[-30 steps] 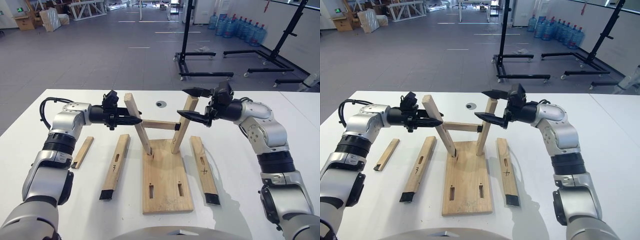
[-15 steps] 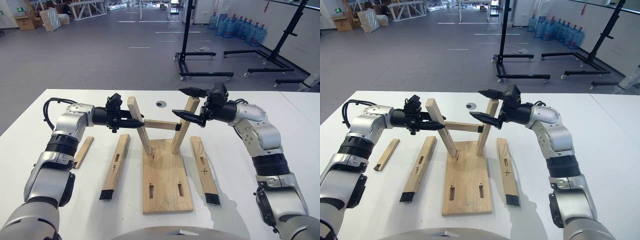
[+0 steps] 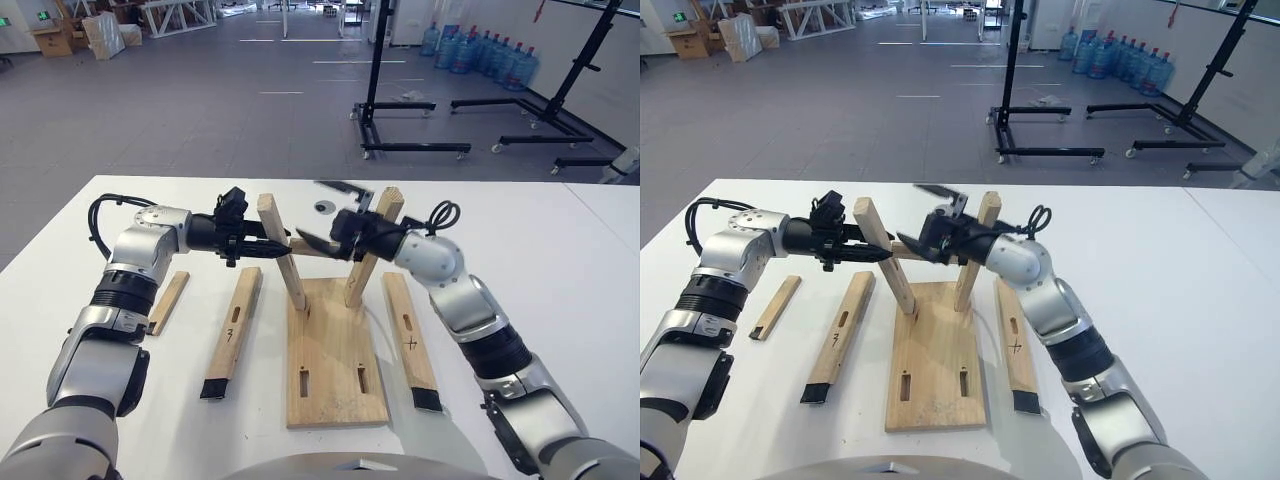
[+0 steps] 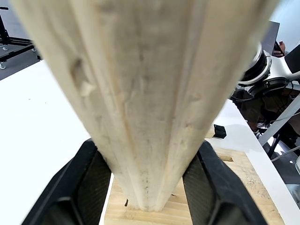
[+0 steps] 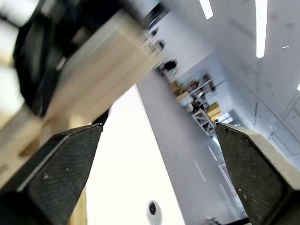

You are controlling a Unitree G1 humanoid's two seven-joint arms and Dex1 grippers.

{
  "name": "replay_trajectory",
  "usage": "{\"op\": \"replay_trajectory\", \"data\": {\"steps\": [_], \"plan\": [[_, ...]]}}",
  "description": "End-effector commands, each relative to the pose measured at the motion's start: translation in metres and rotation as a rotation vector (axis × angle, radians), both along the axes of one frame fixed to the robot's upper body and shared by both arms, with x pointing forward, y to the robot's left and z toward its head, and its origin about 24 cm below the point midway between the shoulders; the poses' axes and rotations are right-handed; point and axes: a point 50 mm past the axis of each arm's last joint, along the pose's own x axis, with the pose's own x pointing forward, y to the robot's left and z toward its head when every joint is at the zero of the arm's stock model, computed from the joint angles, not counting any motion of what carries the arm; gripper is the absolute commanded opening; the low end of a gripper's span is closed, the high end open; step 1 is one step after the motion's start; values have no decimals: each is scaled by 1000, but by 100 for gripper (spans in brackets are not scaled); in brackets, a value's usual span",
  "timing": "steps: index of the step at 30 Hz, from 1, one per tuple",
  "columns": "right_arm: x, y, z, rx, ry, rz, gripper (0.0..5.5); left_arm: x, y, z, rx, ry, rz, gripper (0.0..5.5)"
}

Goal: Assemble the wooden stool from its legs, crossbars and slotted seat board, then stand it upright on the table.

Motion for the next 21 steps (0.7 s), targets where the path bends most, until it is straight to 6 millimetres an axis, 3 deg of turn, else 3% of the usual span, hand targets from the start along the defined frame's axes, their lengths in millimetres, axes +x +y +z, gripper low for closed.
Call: {"op": "replay_trajectory", "data": {"steps": [1, 6, 12, 14, 16, 21], "plan": [[-3, -18, -56, -312, 212, -46, 439, -14, -1, -45, 147, 157, -1, 208], [-23, -21, -88, -489, 422, 21, 439, -13, -5, -45, 150, 155, -14, 208], [-29, -17, -90, -489, 447, 65, 439, -12, -10, -45, 158, 136, -29, 208], [-25, -12, -80, -412, 400, 82, 439, -12, -10, -46, 163, 136, -32, 208], [-21, -6, -57, -229, 293, 146, 439, -13, -9, -47, 165, 138, -31, 208], [-6, -20, 15, 48, 30, 201, 439, -11, -4, -45, 177, 135, -25, 208]]}}
